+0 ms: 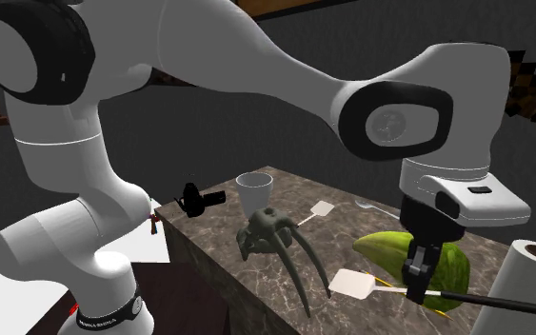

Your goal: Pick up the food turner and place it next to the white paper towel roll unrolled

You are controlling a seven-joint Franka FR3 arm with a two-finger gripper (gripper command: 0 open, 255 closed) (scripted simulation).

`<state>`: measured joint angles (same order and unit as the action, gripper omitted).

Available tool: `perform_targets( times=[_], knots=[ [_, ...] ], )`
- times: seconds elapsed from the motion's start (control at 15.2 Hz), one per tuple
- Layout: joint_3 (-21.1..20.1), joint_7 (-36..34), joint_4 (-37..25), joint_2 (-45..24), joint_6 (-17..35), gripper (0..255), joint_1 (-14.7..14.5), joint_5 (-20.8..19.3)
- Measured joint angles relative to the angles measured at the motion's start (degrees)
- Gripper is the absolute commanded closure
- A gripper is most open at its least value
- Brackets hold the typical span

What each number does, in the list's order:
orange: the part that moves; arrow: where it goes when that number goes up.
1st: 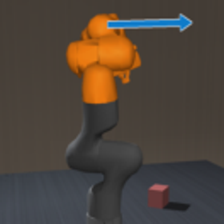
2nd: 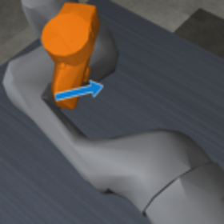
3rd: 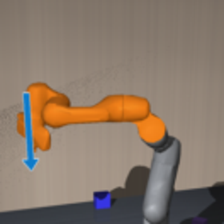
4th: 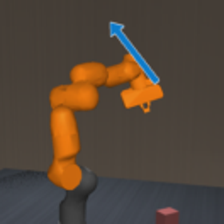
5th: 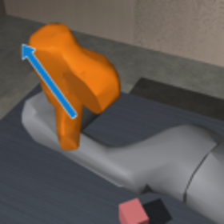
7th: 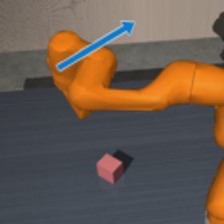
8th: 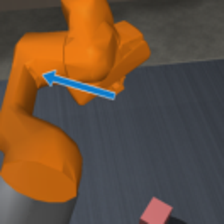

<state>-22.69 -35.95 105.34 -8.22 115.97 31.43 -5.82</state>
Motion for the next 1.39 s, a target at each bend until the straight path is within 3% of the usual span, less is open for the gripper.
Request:
perform_targets(
  times=[1.39],
  knots=[
    [0.93,-2.91,8.22,-6.20,13.89,255,-0.71,-3.77]
  ],
)
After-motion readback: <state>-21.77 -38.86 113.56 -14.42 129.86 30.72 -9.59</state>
